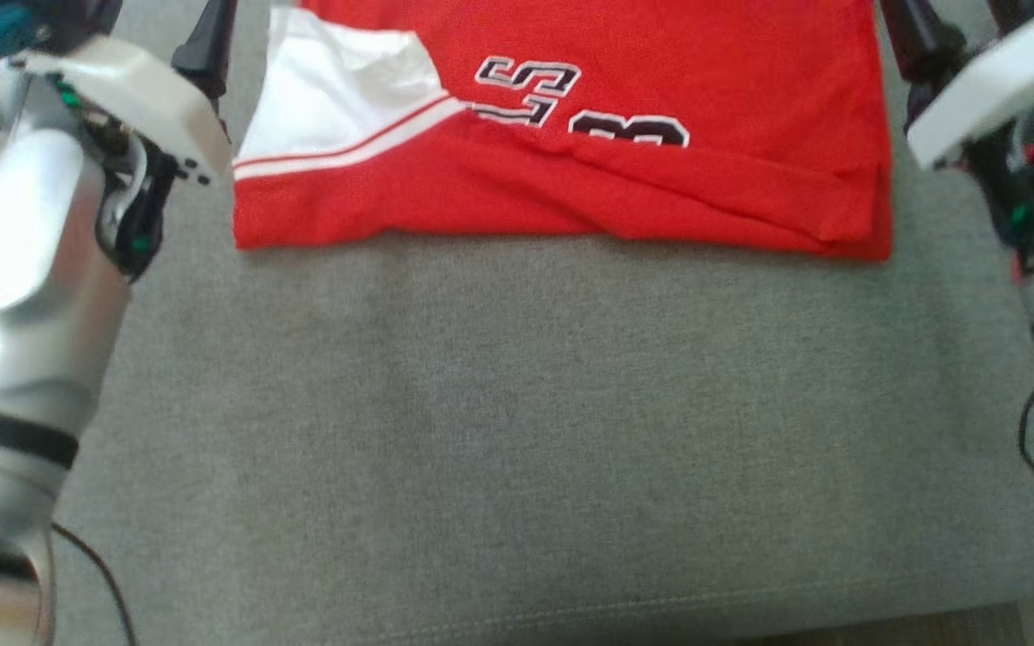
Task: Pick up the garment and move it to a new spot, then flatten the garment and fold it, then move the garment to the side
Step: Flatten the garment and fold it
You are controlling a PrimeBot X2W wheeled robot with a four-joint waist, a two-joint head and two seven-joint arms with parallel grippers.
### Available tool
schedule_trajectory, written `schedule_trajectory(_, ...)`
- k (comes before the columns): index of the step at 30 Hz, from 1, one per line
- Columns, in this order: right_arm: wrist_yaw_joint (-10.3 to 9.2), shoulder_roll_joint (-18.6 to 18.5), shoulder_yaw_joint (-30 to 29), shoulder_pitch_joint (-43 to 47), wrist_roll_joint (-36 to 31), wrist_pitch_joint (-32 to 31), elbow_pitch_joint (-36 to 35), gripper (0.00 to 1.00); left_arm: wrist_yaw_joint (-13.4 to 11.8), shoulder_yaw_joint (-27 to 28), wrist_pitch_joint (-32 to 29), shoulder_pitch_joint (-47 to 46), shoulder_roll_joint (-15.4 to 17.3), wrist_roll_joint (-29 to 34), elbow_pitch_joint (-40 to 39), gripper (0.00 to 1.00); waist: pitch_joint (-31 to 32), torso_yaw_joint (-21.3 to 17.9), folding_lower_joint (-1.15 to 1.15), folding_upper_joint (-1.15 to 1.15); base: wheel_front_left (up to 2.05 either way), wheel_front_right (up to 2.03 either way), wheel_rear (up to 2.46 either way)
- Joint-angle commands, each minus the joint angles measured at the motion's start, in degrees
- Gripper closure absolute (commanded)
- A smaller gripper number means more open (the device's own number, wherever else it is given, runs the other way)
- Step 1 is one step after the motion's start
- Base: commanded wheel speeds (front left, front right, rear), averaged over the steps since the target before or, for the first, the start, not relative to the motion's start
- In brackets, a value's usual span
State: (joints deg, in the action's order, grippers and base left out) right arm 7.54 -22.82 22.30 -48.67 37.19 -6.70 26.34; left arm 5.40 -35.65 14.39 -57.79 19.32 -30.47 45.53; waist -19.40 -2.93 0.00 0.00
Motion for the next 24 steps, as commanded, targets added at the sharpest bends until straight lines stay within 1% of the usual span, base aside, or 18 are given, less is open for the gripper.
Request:
schedule_trajectory(1,-0.05,-0.74,-0.15,1.17,-1.27,3.71,-1.99,0.0,-1.0,4.57,0.6,0.53,2.24,-0.37,-4.35,0.0,2.43,-0.18,0.0,0.0,0.0,0.0,0.0)
schedule_trajectory(4,-0.05,-0.06,-0.85,4.11,-4.17,10.55,-1.66,0.0,-2.21,11.05,0.6,6.27,1.15,-0.34,-11.54,0.0,4.97,-0.23,0.0,0.0,0.0,0.0,0.0)
schedule_trajectory(6,-0.05,1.24,-2.3,6.4,-5.8,14.35,-1.24,0.0,-2.94,15.27,0.6,10.5,-0.13,0.2,-16.35,0.0,6.6,-0.33,0.0,0.0,0.0,0.0,0.0)
schedule_trajectory(10,-0.05,4.52,-5.17,11.93,-9.62,18.97,-1.52,0.0,-3.4,21.89,0.6,19.37,-3.39,2.34,-24.24,0.0,9.43,-0.48,0.0,0.0,0.0,0.0,0.0)
schedule_trajectory(11,-0.05,4.52,-5.17,11.93,-9.62,18.97,-1.52,0.0,-3.4,21.89,0.6,19.37,-3.39,2.34,-24.24,0.0,9.43,-0.48,0.0,0.0,0.0,0.0,0.0)
schedule_trajectory(12,-0.05,5.44,-6.23,13.45,-10.89,19.69,-1.87,0.0,-3.46,23.2,0.6,21.55,-4.24,3.17,-25.88,0.0,10.06,-0.51,0.0,0.0,0.0,0.0,0.0)
schedule_trajectory(14,-0.05,8.02,-9.08,16.68,-12.66,20.61,-2.76,0.0,-3.41,25.51,0.61,25.85,-6.14,4.57,-28.63,0.0,11.06,-0.65,0.0,0.0,0.0,0.0,0.0)
schedule_trajectory(18,-0.05,12.49,-11.96,23.23,-17.99,21.34,-5.54,0.0,-2.72,29.26,0.61,33.26,-9.53,7.45,-32.24,0.0,12.24,-1.16,0.0,0.0,0.0,0.0,0.0)
schedule_trajectory(21,-0.05,15.42,-14.23,27.61,-21.12,21.53,-7.06,0.0,-2.18,31.36,0.61,37.88,-11.78,9.61,-33.08,0.0,12.76,-1.53,0.0,0.0,0.0,0.0,0.0)
schedule_trajectory(24,-0.05,17.07,-14.68,30.58,-23.73,21.6,-8.11,0.0,-1.46,32.59,0.61,40.62,-13.1,11.59,-32.56,0.0,12.62,-1.93,0.0,0.0,0.0,0.0,0.0)
